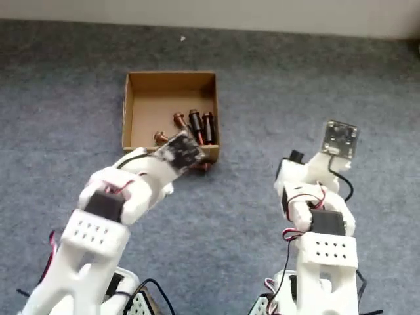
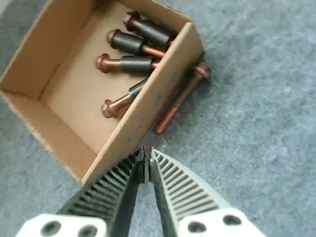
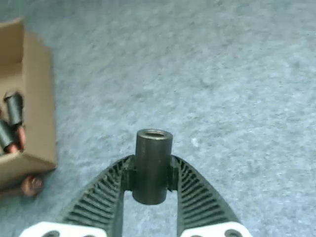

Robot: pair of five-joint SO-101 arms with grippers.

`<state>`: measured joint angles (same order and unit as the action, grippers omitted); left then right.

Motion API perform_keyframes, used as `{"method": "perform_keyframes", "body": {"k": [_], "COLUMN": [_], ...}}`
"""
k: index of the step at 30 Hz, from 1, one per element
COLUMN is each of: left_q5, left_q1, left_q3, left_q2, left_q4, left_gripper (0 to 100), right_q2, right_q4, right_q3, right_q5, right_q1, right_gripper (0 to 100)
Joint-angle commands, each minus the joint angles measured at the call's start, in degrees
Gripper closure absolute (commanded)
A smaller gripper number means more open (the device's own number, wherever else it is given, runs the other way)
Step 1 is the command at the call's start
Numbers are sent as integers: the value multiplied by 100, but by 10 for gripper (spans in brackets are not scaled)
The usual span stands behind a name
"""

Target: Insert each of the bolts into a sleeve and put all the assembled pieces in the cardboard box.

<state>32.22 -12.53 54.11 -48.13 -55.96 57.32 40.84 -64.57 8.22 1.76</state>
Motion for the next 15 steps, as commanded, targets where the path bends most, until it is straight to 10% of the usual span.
{"method": "perform_keyframes", "body": {"k": [1, 15], "left_q5": [703, 1591], "left_q1": [-374, -734], "left_q3": [-1103, -2870], "left_q2": [1903, 4840], "left_q4": [88, 79], "left_gripper": [907, 836], "right_q2": [171, 163], "right_q4": [-207, -207], "right_q3": [48, 48], "right_q5": [97, 79], "right_q1": [268, 277], "right_gripper": [993, 993]}}
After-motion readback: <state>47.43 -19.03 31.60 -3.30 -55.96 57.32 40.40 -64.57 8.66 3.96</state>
